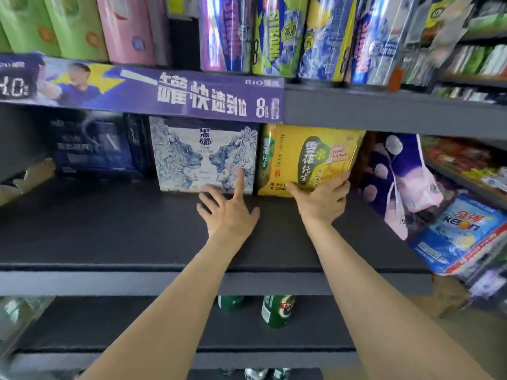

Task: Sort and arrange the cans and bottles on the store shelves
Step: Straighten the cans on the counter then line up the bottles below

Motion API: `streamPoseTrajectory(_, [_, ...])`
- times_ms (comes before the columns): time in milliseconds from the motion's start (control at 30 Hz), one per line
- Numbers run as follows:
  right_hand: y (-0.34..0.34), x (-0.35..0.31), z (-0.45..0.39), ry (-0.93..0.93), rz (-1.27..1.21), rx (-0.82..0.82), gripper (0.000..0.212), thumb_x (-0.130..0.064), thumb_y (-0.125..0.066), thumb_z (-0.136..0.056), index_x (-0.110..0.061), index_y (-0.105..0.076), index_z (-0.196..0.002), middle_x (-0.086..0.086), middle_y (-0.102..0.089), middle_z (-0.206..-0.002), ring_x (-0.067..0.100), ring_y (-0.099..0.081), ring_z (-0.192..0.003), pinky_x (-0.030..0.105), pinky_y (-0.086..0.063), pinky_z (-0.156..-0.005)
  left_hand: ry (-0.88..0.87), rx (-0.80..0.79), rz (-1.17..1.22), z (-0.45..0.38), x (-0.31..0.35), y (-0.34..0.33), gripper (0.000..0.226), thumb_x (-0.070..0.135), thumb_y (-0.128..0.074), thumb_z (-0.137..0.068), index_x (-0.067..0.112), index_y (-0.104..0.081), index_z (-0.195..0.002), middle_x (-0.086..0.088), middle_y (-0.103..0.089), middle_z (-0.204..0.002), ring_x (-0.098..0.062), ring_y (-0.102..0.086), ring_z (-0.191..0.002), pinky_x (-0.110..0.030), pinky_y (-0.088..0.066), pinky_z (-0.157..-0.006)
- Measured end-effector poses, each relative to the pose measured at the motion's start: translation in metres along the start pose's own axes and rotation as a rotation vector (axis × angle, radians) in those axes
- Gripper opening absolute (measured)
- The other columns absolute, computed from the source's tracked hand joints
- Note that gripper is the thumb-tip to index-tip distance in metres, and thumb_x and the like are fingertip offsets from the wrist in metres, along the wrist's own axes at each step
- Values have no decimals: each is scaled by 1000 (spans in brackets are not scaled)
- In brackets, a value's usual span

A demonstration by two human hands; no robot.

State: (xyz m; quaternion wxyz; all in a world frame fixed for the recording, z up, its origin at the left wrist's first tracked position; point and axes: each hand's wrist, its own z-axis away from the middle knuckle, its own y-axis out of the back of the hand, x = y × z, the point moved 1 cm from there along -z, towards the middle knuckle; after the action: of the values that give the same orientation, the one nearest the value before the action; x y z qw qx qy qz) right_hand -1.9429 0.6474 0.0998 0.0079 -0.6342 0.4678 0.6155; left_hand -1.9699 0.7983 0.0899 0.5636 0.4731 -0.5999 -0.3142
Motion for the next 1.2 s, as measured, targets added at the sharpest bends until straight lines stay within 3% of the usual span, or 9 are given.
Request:
streamPoseTrajectory(267, [-10, 2, -13, -17, 98, 27, 129, -63, -68, -67, -3, 15, -146, 22, -3, -154, 48, -18, -136, 53, -16, -113, 2, -49, -101, -2, 5, -5, 77, 52, -32, -94, 37, 30, -138, -35, 12, -148, -44, 10, -140, -52, 0, -113])
streamPoseTrajectory(467, [13, 9, 7, 111, -57, -109, 114, -39, -74, -77, -8, 9, -148, 21, -8, -153, 42, -25, -136, 49, -25, -111, 30, -82, -102, 20, -23, 15, 72, 46, -33, -95, 26, 12, -148, -21, -11, -153, -37, -12, -140, -49, -8, -113])
streamPoseTrajectory(600, [55, 21, 62, 333, -104, -280, 94, -29, -72, -80, -14, -10, -149, 13, -17, -152, 26, -31, -136, 40, -30, -108, -196, 232, 27, 81, -57, 29, 61, 36, -35, -94, 14, -14, -147, -14, -36, -144, -30, -41, -126, -36, -29, -104])
streamPoseTrajectory(700, [81, 46, 125, 637, -168, -129, 64, -12, -71, -80, -8, -39, -135, 8, -40, -131, 12, -46, -113, 25, -37, -95, -430, 433, 229, 148, -104, 14, 41, 22, -37, -86, 14, -47, -125, -4, -50, -124, -19, -48, -113, -26, -30, -95])
streamPoseTrajectory(800, [77, 100, 175, 757, -143, -51, 45, 0, -72, -76, -9, -50, -115, -2, -42, -111, 1, -44, -97, 16, -36, -89, -461, 405, 254, 180, -141, -32, 36, 16, -42, -81, 17, -46, -116, -1, -44, -119, -18, -44, -108, -28, -32, -90])
streamPoseTrajectory(900, [41, 155, 192, 668, -100, -169, 52, 0, -75, -73, -8, -48, -117, 0, -41, -110, 0, -42, -97, 10, -34, -92, -336, 300, 358, 171, -143, -72, 40, 14, -52, -84, 16, -42, -122, -2, -42, -117, -17, -41, -105, -32, -37, -87])
streamPoseTrajectory(1000, [-5, 192, 183, 321, -160, -314, 74, -9, -78, -73, -8, -36, -134, 8, -37, -126, 12, -42, -111, 27, -37, -98, -165, 208, 514, 157, -136, -105, 50, 14, -59, -87, 11, -37, -132, -2, -39, -123, -15, -40, -112, -19, -33, -90])
streamPoseTrajectory(1067, [-31, 204, 174, 153, -238, -373, 86, -13, -78, -73, -11, -26, -142, 8, -32, -139, 18, -40, -124, 34, -35, -104, -215, 180, 498, 153, -132, -130, 52, 14, -59, -87, 10, -35, -134, -3, -38, -125, -13, -40, -113, -12, -29, -84])
streamPoseTrajectory(1200, [-61, 216, 153, 118, -376, -444, 91, -11, -77, -74, -16, -19, -145, 2, -39, -142, 17, -41, -129, 37, -33, -110, -155, 162, 549, 151, -122, -169, 51, 16, -58, -89, 11, -34, -134, -3, -37, -126, -14, -42, -116, -14, -32, -78])
